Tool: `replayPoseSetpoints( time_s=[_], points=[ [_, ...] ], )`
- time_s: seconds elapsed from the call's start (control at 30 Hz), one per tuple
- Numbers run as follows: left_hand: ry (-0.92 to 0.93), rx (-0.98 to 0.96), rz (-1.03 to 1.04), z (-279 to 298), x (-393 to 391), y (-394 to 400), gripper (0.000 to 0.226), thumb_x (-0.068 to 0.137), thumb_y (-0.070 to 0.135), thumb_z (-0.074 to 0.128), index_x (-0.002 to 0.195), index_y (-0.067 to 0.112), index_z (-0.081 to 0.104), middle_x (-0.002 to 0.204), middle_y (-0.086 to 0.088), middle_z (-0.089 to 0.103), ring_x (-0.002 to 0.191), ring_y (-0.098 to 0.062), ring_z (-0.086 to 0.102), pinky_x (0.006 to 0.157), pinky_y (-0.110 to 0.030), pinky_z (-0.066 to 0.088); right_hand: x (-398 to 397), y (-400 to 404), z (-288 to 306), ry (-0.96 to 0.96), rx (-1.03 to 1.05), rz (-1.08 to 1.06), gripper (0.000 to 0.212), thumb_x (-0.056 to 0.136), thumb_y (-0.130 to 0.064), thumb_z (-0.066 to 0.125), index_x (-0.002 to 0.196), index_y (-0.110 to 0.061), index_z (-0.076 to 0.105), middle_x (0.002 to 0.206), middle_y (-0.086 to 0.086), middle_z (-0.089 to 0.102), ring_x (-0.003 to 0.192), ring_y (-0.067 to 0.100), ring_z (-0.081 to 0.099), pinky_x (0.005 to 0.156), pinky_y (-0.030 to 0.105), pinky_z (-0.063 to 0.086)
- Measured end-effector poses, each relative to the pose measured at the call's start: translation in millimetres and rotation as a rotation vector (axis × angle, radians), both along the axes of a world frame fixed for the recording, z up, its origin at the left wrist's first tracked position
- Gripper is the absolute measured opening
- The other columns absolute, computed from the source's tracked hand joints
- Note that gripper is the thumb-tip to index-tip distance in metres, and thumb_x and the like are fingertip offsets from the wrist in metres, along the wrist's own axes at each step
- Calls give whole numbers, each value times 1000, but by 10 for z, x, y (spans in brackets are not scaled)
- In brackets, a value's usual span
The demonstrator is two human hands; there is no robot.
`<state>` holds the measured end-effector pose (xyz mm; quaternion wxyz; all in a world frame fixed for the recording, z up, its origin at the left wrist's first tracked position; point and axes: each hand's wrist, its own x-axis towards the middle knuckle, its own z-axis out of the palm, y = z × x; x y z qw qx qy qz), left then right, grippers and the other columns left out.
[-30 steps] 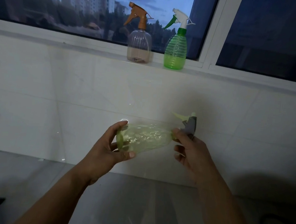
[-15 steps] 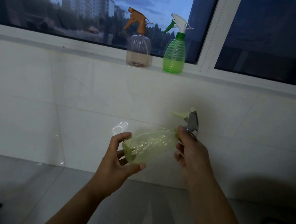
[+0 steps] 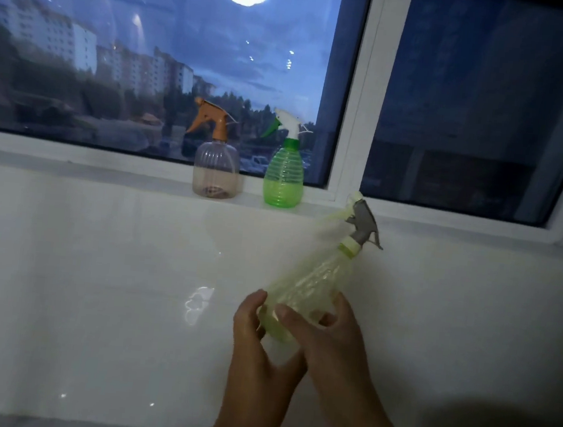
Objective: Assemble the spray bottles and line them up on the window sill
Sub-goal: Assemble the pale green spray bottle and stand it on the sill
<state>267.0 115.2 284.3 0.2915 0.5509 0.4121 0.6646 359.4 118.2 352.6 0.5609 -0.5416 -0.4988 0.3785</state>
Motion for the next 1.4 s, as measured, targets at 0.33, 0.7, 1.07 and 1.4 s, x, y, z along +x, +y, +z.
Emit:
replayPoseSetpoints(
  time_s=[0.33,0.7,1.07,1.4],
  points=[
    [479,102,-88,1291,168,993,70,81,-6,60,141,27,48,133,9,61,119,-6,57,102,-27,49,682,1156,1101,-322,250,24,94,69,-20,88,144,-36,33,137,2,55,115,23,59,92,45,55],
    [983,-291,28,1802,386,1848,84,86,25,60,156,32,15,143,-21,45,133,-38,41,110,-42,33,927,2188,1360,-467,190,103,98,79,-12,80,153,-32,19,137,6,51,115,25,56,70,26,49],
    [1110,-317,65,1867,427,2053,72,84,25,54,150,28,26,143,-18,50,142,-33,31,110,-47,22,809,2256,1307,-690,116,-144,100,71,-44,80,147,-36,15,137,7,54,116,33,58,100,50,44],
    [1057,-248,93,1915,429,1816,65,90,18,54,150,23,29,144,-17,49,142,-33,31,112,-42,22,774,2141,1291,-700,68,-264,114,70,-55,80,154,-30,8,150,16,36,132,37,45,110,53,34]
  ],
)
